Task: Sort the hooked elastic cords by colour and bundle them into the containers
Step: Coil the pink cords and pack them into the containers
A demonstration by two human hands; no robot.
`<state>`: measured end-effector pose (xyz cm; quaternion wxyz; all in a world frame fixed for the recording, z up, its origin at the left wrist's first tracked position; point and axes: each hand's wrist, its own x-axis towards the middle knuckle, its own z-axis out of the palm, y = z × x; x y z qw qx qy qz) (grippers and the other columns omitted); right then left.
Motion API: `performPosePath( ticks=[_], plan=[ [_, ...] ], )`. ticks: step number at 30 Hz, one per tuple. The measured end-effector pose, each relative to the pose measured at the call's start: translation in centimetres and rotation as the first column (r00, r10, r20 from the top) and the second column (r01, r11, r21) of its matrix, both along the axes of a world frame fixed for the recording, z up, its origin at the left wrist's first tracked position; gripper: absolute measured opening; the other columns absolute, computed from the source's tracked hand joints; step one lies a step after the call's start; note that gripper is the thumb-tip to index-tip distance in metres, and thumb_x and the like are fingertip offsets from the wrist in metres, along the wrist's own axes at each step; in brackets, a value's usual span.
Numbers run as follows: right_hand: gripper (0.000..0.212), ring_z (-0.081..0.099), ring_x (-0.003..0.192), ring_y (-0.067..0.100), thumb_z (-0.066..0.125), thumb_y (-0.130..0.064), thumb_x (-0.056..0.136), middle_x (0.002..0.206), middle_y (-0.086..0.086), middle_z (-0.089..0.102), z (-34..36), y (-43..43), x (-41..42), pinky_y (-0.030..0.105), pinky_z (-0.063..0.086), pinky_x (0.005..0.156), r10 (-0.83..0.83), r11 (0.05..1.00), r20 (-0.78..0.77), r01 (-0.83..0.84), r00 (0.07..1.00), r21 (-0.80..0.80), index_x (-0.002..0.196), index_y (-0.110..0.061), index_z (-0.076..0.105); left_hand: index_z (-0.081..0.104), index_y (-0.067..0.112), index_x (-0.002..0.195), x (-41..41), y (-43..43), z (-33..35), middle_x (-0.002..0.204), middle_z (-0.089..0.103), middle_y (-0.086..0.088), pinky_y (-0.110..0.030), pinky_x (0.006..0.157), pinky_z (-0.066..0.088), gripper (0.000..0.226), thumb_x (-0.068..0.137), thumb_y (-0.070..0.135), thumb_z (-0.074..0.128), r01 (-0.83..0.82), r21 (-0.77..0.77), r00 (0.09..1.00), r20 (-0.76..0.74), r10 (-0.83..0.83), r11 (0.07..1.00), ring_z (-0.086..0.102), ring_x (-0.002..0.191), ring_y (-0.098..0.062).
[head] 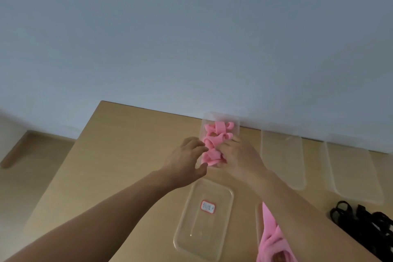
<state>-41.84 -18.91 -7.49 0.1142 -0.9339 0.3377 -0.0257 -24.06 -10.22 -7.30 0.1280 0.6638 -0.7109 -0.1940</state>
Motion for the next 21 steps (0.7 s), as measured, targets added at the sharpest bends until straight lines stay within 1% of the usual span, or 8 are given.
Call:
performPosePath(
  ticks=[3,5,7,10,12,15,17,21],
  plan=[
    [0.055,0.06,0.102,0.029,0.04,-0.053,0.083,0.112,0.003,0.067,-0.2,-0.1,0.3,0.039,0.053,0.074,0.015,1.0,0.017,-0.015,1.0,0.023,0.12,-0.022,0.065,0.07,0.013,0.113,0.1,0.1,-0.4,0.114,0.067,-0.001,-0.035,0.087,0.055,0.047,0.081,0.042,0.053,0.021,-0.047,0.999,0.047,-0.018,0.999,0.052,0.121,-0.022],
    [0.037,0.062,0.084,0.033,0.066,-0.041,0.08,0.095,0.008,0.064,-0.8,0.0,0.3,0.038,0.053,0.059,-0.004,1.0,0.029,0.005,1.0,-0.029,0.107,-0.017,0.071,0.073,0.019,0.104,0.2,0.1,-0.4,0.108,0.069,0.001,-0.036,0.083,0.056,0.042,0.08,0.044,0.049,0.076,-0.098,0.99,0.129,-0.063,0.992,0.058,0.115,-0.026],
    [0.035,0.061,0.075,0.03,0.081,-0.036,0.07,0.084,0.008,0.06,-1.3,0.1,0.4,0.036,0.05,0.053,-0.037,0.996,0.009,0.037,0.999,-0.079,0.098,-0.017,0.074,0.074,0.023,0.1,0.2,-0.1,-0.5,0.112,0.069,0.002,-0.039,0.089,0.052,0.036,0.083,0.042,0.049,0.157,-0.144,0.97,0.211,-0.124,0.977,0.059,0.117,-0.029],
    [0.031,0.062,0.085,0.025,0.079,-0.046,0.067,0.084,0.001,0.062,-1.8,-0.2,0.8,0.035,0.047,0.069,-0.044,0.984,-0.093,0.027,0.995,-0.174,0.087,-0.023,0.075,0.075,0.024,0.102,0.2,-0.4,-1.1,0.114,0.07,0.005,-0.04,0.098,0.044,0.035,0.089,0.038,0.045,0.25,-0.145,0.939,0.279,-0.202,0.957,0.056,0.123,-0.028],
    [0.037,0.062,0.089,0.022,0.076,-0.053,0.066,0.087,-0.004,0.066,-1.9,-0.4,0.7,0.033,0.038,0.077,-0.065,0.972,-0.113,0.038,0.991,-0.231,0.09,-0.025,0.074,0.075,0.023,0.105,0.3,-0.4,-1.7,0.116,0.07,0.004,-0.04,0.101,0.038,0.038,0.092,0.037,0.042,0.272,-0.13,0.927,0.302,-0.224,0.953,0.056,0.124,-0.028],
    [0.037,0.061,0.086,0.023,0.067,-0.056,0.072,0.088,-0.005,0.067,-1.7,0.2,0.0,0.034,0.028,0.071,-0.09,0.955,-0.029,0.078,0.996,-0.285,0.087,-0.022,0.067,0.074,0.023,0.107,0.4,-0.5,-1.6,0.12,0.068,0.002,-0.044,0.102,0.04,0.042,0.093,0.039,0.038,0.285,-0.06,0.907,0.341,-0.249,0.957,0.056,0.124,-0.028],
    [0.036,0.058,0.083,0.023,0.053,-0.057,0.079,0.085,-0.006,0.064,-1.5,0.8,-0.4,0.035,0.03,0.07,-0.098,0.95,0.043,0.106,0.994,-0.294,0.08,-0.023,0.064,0.072,0.023,0.111,0.4,-0.4,-1.3,0.124,0.066,0.001,-0.05,0.102,0.044,0.046,0.094,0.041,0.034,0.282,-0.004,0.894,0.364,-0.261,0.96,0.054,0.126,-0.028],
    [0.028,0.054,0.085,0.021,0.052,-0.047,0.091,0.085,-0.011,0.064,-1.3,2.1,-1.6,0.035,0.036,0.072,-0.143,0.936,0.145,0.181,0.979,-0.302,0.085,-0.026,0.069,0.065,0.019,0.124,0.3,-0.4,-1.2,0.136,0.059,-0.002,-0.056,0.107,0.038,0.053,0.097,0.043,0.027,0.264,0.043,0.905,0.334,-0.263,0.964,0.045,0.134,-0.028]
  ],
)
